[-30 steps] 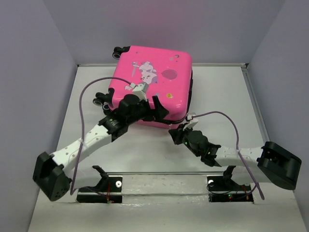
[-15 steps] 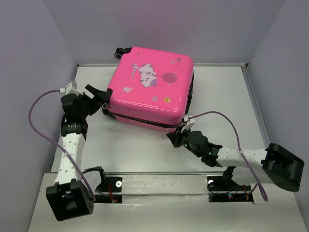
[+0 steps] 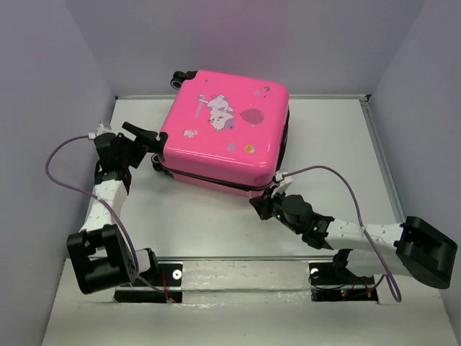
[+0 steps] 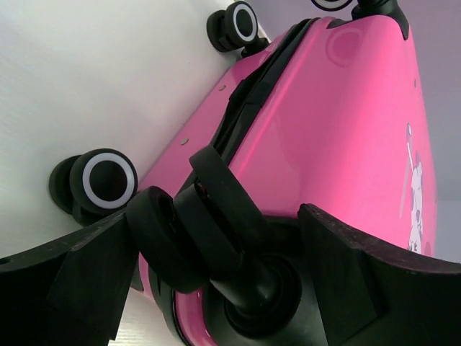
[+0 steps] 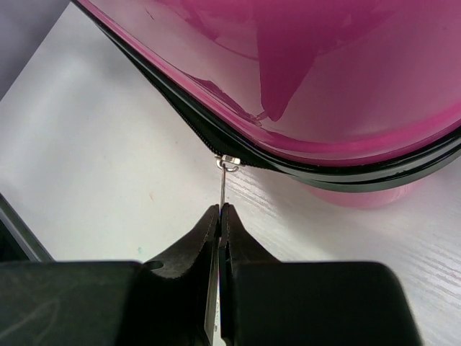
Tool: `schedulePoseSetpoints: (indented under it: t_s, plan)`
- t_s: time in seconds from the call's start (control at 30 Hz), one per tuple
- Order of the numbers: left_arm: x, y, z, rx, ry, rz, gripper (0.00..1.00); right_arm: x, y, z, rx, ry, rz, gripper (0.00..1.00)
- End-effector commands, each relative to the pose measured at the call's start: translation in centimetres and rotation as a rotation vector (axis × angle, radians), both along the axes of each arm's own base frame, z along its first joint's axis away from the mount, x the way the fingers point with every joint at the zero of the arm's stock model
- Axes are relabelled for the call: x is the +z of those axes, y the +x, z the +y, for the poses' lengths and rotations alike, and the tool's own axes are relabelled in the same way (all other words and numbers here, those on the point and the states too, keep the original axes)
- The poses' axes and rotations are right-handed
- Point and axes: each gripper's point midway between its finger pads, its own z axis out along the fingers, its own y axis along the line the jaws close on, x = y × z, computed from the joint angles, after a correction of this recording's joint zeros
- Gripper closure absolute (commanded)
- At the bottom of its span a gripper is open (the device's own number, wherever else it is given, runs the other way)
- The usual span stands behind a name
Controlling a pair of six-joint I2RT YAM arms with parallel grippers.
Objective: Pack the luggage
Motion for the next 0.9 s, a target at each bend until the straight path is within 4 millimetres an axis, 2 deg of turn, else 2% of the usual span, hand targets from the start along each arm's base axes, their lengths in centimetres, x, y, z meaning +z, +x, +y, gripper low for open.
schedulePoseSetpoints:
  t_s: [0.0,0.1,0.17,0.23,0.27,0.33,0.37,0.47,0.53,0.57,0.63,0.67,0.7,0.73,0.77,0.87]
  plan:
    - [4.3,2.0,-0.3,-0.008,-0.056,-0.159,0.01,1.4,-1.1,0.9,0.073,0.036,-0.016,0.93]
    - [4.5,2.2,-0.2,0.005,-0.077,-0.19,0.03,1.4,-1.1,1.0,0.072,0.03,-0.016,0.93]
    - [4.5,2.5,0.0,0.017,-0.085,-0.196,0.07,1.3,-1.1,1.1,0.075,0.025,-0.014,0.93]
    - [4.9,2.7,-0.1,0.011,-0.098,-0.219,0.16,1.3,-1.0,1.2,0.075,0.024,-0.013,0.93]
    - [4.7,2.8,-0.1,0.014,-0.105,-0.219,0.29,1.2,-1.0,1.3,0.076,0.022,-0.01,0.93]
    - [4.7,2.9,-0.1,0.014,-0.111,-0.234,0.44,1.2,-1.0,1.5,0.081,0.02,-0.007,0.93]
    - [4.7,2.9,-0.2,0.012,-0.11,-0.239,0.7,1.3,-0.9,1.7,0.085,0.021,-0.006,0.93]
    - [4.5,2.8,-0.2,0.009,-0.097,-0.244,0.94,1.6,-0.7,2.1,0.09,0.02,-0.012,0.93]
    - [4.7,2.3,-0.4,-0.002,-0.088,-0.261,0.94,1.6,-0.7,2.5,0.102,0.017,-0.014,0.93]
    - [5.2,1.9,-0.9,-0.017,-0.074,-0.279,0.94,2.4,-0.4,3.1,0.108,0.032,-0.024,0.93]
    - [5.0,1.2,-1.6,-0.031,-0.058,-0.283,0.94,2.7,-0.4,4.2,0.14,0.032,-0.022,0.93]
    - [5.7,0.6,-2.2,-0.042,-0.047,-0.307,0.94,3.0,-0.2,4.9,0.153,0.036,-0.025,0.93]
    - [5.1,0.1,-2.5,-0.043,-0.041,-0.3,0.94,4.8,-0.1,6.4,0.178,0.068,-0.049,0.93]
    - [5.1,-0.6,-3.7,-0.072,-0.031,-0.308,0.94,4.0,-0.2,8.8,0.221,0.037,-0.039,0.93]
    - [5.0,-0.9,-4.0,-0.081,-0.028,-0.309,0.94,4.1,-1.4,10.4,0.273,0.029,-0.047,0.93]
    - [5.1,-1.9,-5.1,-0.125,-0.025,-0.316,0.94,4.2,-2.8,14.3,0.351,0.016,-0.055,0.93]
